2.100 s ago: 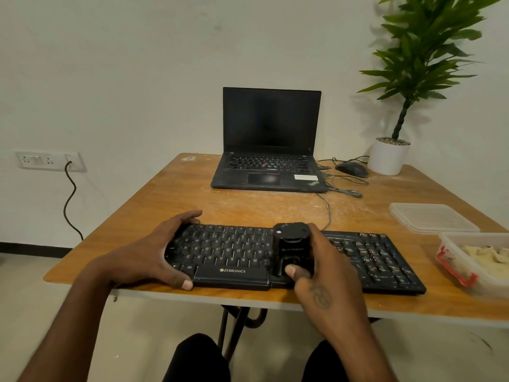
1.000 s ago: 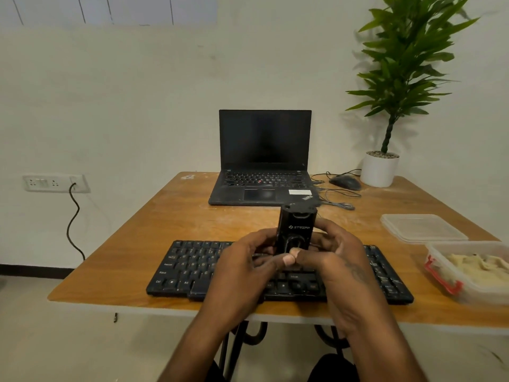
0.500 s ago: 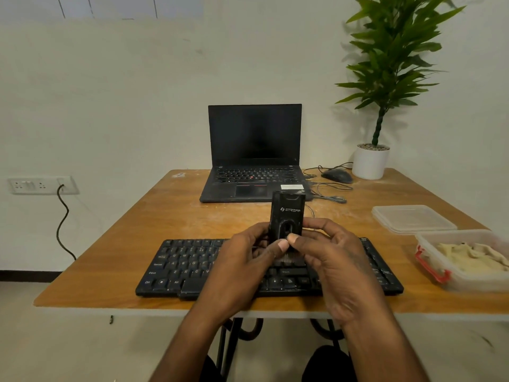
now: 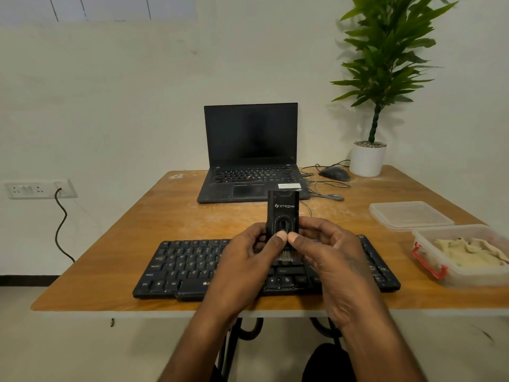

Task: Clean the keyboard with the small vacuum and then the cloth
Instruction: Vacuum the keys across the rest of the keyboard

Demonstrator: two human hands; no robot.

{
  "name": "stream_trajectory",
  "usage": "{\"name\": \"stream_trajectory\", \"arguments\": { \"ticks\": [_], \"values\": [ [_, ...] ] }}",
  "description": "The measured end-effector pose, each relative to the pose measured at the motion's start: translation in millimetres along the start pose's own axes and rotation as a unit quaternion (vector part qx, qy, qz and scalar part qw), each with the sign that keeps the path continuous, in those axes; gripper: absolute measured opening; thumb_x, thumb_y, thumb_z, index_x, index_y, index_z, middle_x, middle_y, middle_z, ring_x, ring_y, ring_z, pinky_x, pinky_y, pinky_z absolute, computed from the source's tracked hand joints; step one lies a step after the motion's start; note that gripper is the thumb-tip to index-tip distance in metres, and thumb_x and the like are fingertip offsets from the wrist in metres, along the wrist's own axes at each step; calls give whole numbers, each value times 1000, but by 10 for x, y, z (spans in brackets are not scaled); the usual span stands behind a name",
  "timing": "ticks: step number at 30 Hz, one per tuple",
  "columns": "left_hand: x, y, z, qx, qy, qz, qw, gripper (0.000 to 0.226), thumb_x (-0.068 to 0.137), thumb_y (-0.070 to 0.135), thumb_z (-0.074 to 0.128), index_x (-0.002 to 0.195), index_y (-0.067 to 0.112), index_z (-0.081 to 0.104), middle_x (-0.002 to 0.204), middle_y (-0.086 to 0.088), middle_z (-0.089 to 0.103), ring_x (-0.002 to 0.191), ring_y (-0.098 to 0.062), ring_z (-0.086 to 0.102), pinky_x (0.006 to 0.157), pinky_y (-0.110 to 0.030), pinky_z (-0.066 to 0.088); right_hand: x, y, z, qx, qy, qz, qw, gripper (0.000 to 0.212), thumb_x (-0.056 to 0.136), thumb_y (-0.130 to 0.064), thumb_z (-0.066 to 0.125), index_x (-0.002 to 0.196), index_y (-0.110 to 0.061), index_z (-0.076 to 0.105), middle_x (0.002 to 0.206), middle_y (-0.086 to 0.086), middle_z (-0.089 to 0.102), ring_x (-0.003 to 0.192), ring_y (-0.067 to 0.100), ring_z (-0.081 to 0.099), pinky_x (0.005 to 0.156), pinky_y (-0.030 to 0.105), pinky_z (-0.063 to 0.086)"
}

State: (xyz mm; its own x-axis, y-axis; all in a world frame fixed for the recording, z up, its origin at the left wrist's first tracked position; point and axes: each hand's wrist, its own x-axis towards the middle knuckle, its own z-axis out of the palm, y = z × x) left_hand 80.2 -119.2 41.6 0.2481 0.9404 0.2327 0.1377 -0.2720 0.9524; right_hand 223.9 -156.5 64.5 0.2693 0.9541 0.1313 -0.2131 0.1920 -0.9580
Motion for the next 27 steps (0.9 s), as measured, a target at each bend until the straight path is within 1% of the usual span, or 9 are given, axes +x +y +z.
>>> {"name": "stream_trajectory", "arguments": {
  "ticks": [5, 7, 9, 12, 14, 17, 20, 23, 27],
  "values": [
    [30, -4, -40, 4, -18, 6, 1000, 24, 102, 34, 62, 121, 23, 70, 102, 7, 77, 95, -3, 73, 81, -22, 58, 8, -18, -77, -26, -36, -3, 999, 29, 84, -5, 75, 108, -22, 73, 92, -9, 77, 88, 4, 72, 69, 16, 55],
    [58, -2, -100, -11, -20, -4, 1000, 22, 101, 29, 64, 119, 19, 69, 102, 1, 78, 95, -10, 75, 79, -24, 61, 44, -35, -201, -113, -56, -16, 992, 31, 86, -17, 75, 114, -31, 71, 101, -13, 75, 97, 3, 69, 81, 24, 57],
    [92, -12, -196, -9, -6, -12, 1000, 21, 99, 27, 66, 118, 19, 68, 103, -2, 78, 94, -14, 77, 81, -30, 64, 131, -54, -429, -230, -44, -55, 971, 35, 87, -33, 73, 120, -41, 66, 110, -15, 71, 106, 4, 64, 84, 26, 56],
    [144, -50, -370, 17, 23, -12, 1000, 28, 97, 28, 68, 125, 21, 66, 106, 2, 79, 96, -13, 77, 82, -30, 63, 310, -76, -898, -415, -24, -108, 903, 72, 76, -69, 71, 140, -47, 47, 136, -19, 56, 124, 4, 50, 97, 33, 46],
    [181, -75, -457, 29, 36, -7, 999, 35, 95, 28, 71, 129, 23, 64, 111, 5, 78, 100, -8, 76, 84, -27, 61, 409, -80, -1170, -492, -73, -69, 865, 108, 55, -85, 69, 149, -52, 28, 152, -18, 39, 133, 3, 31, 105, 40, 35],
    [230, -74, -507, 50, 42, 2, 998, 40, 92, 29, 74, 130, 32, 63, 114, 7, 75, 102, -3, 72, 79, -23, 59, 517, -64, -1398, -560, -187, -7, 807, 137, 40, -88, 74, 152, -56, 2, 165, -15, 9, 137, 1, 16, 115, 36, 25],
    [293, -90, -509, 51, 36, -1, 998, 40, 93, 33, 76, 131, 35, 64, 115, 5, 76, 104, -10, 73, 91, -38, 59, 589, -37, -1422, -590, -250, -9, 768, 146, 42, -86, 80, 151, -53, -11, 164, -22, -5, 149, 5, 8, 123, 40, 21],
    [366, -124, -503, 66, 35, -8, 997, 49, 89, 43, 78, 136, 39, 63, 117, 7, 76, 105, -12, 73, 95, -43, 57, 657, 11, -1360, -588, -290, -4, 755, 145, 46, -83, 81, 150, -54, -16, 162, -26, -11, 151, 5, 1, 125, 43, 18],
    [471, -157, -517, 77, 39, -16, 996, 43, 94, 29, 75, 134, 38, 61, 114, 9, 76, 101, -7, 73, 91, -36, 55, 714, 61, -1367, -573, -310, -15, 759, 141, 49, -82, 81, 147, -59, -18, 159, -30, -10, 149, 1, 2, 125, 39, 17]
  ]
}}
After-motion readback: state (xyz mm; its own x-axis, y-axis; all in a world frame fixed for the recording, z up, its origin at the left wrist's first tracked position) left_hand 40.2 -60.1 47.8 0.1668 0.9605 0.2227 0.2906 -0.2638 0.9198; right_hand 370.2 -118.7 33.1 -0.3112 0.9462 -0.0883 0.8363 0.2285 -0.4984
